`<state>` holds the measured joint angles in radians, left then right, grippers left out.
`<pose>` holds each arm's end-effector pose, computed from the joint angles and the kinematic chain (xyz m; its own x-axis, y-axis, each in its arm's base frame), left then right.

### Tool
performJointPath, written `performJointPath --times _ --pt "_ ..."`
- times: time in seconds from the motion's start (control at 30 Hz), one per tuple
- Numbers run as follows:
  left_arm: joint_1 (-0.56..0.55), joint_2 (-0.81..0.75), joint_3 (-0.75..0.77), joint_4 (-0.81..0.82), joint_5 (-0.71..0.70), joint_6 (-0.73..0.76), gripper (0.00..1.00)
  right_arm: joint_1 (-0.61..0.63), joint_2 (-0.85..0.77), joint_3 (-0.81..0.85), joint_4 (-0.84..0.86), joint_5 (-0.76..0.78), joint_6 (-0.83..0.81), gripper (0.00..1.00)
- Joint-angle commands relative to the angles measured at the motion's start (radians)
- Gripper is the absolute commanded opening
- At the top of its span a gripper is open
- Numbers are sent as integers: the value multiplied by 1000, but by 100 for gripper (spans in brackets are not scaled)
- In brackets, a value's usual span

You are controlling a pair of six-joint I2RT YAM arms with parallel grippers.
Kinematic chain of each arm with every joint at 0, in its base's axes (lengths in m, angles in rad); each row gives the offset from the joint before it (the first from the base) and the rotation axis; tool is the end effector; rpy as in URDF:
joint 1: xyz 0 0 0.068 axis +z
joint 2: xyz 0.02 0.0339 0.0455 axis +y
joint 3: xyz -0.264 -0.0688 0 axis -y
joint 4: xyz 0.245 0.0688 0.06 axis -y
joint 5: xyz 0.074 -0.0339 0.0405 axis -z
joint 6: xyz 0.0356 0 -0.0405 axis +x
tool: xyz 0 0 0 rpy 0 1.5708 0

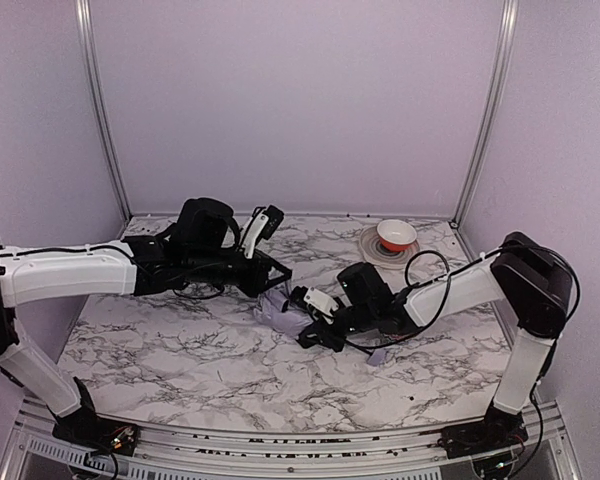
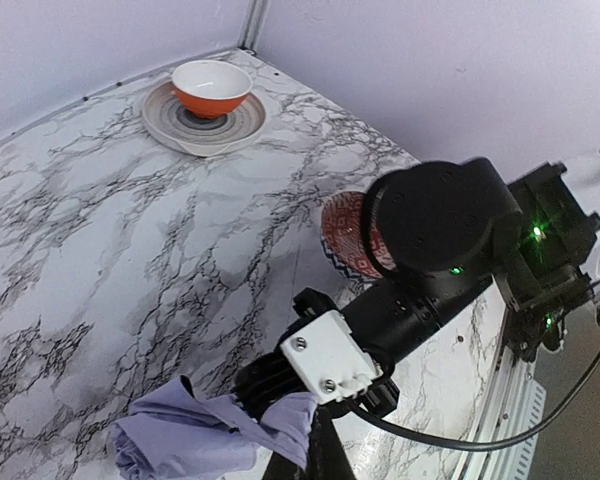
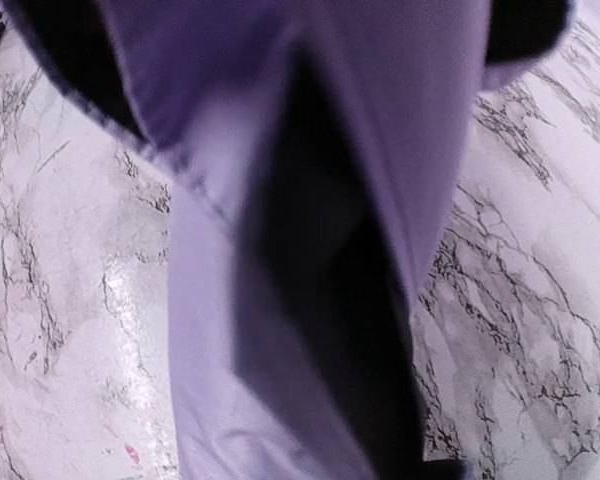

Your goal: Put away the umbrella

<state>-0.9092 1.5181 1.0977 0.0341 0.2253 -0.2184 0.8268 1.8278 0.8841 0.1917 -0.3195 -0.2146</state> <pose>0.2118 -0.2849 0.2910 -0.4202 0.1958 -0.8861 0.8248 0.4896 -0.2829 0.2343 0.2711 0.1320 -0.2702 -0.5921 -0.7593 -0.9328 0.3563 0.0541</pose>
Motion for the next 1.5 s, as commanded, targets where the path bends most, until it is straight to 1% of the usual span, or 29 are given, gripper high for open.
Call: performJointPath --times 0.0,0.07,0.17,0.23,0.33,0.43,0.53,0.63,0.7,0.8,0.9,1.07,1.13,1.2,1.27,1.33,1.4,1.47 --pt "114 -38 101 96 -32 -119 0 6 12 -49 -79 98 -1 0" --pt "176 -19 99 96 -48 -169 0 47 12 -54 -82 132 -21 0" --pt "258 47 132 97 -32 -208 0 89 3 -71 -64 163 -57 0" --pt "271 95 179 40 -31 -193 0 106 4 -65 -72 191 -69 0" --pt "269 121 225 28 28 -199 0 77 18 -46 -90 143 -23 0" --pt "222 84 231 44 45 -160 0 40 26 -38 -96 117 12 0" --pt "158 66 254 20 36 -108 0 43 42 -11 -121 140 -6 0" --pt "141 93 289 -8 52 -103 0 83 55 17 -145 214 -59 0" --pt "130 117 308 -32 60 -98 0 89 59 32 -159 219 -69 0" --pt "93 105 302 -48 95 -76 0 30 45 30 -146 100 -5 0" --pt "23 56 268 -51 120 -36 0 -80 13 -1 -81 -37 91 0" --pt "-69 24 185 -69 178 18 0 -201 -26 14 -18 -188 203 0" --pt "-81 20 127 -81 193 40 0 -232 -51 33 -12 -239 222 0" --pt "-81 -5 62 -85 180 71 0 -265 -96 44 -4 -281 239 0" --pt "-81 -35 2 -84 172 109 0 -307 -159 46 10 -320 268 0" --pt "-82 -48 -41 -82 195 144 0 -338 -215 55 15 -346 278 0" --pt "-85 -39 -69 -82 217 174 0 -348 -272 66 23 -385 270 0" --pt "-88 -24 -91 -81 206 211 0 -348 -328 79 36 -439 257 0"
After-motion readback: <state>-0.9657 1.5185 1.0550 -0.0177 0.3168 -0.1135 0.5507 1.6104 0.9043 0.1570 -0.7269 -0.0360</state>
